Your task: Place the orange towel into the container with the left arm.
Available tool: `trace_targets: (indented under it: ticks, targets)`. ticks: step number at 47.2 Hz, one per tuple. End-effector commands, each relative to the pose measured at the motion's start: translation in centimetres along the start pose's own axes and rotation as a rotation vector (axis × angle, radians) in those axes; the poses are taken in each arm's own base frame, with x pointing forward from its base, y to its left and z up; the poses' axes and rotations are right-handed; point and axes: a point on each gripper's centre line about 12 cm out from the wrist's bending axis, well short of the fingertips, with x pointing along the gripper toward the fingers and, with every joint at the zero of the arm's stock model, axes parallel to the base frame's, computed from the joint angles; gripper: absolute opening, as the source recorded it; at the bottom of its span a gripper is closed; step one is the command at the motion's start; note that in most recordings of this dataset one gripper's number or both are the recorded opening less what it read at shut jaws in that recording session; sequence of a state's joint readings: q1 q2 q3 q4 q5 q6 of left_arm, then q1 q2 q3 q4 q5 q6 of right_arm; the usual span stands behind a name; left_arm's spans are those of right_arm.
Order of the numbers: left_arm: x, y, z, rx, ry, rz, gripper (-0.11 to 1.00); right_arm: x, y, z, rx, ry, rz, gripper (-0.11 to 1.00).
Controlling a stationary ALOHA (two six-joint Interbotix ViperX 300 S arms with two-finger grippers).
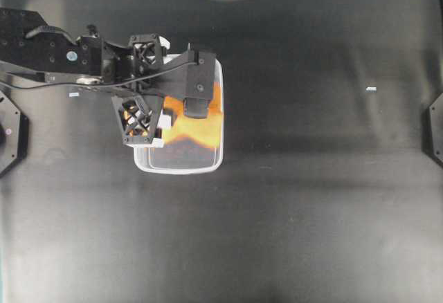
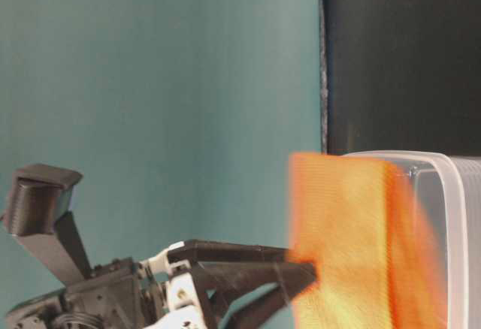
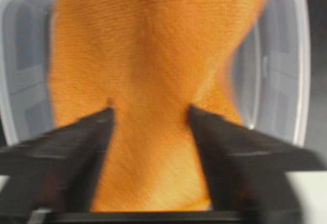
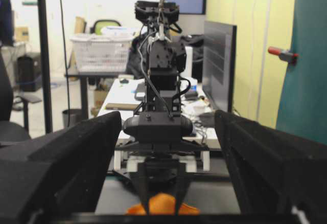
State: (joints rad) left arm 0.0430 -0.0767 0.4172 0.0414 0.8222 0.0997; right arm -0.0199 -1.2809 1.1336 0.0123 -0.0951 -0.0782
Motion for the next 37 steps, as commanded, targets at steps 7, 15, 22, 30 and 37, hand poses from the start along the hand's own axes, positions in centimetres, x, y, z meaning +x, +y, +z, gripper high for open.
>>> trace_targets:
  ticks: [7, 15, 22, 30, 37]
  targets:
    - [-1.9, 0.1, 0.9, 0.017, -0.075, 0.011, 0.90, 0.0, 0.0, 0.7, 0.006, -0.020, 0.003, 0.72]
    - [-6.9, 0.0, 2.3, 0.023, -0.215, 0.025, 0.88, -0.2, 0.0, 1.1, 0.004, -0.025, 0.003, 0.72]
    - [-13.1, -0.8, 2.2, 0.039, -0.389, 0.028, 0.88, -0.3, 0.0, 1.3, 0.009, -0.028, 0.004, 0.72]
    - [-18.0, -1.6, 0.3, 0.040, -0.592, 0.027, 0.88, -0.4, 0.0, 1.2, 0.022, -0.013, 0.007, 0.72]
    - [-20.9, -2.1, -1.3, 0.044, -0.818, 0.029, 0.88, -0.4, 0.1, 0.5, 0.036, 0.041, 0.012, 0.72]
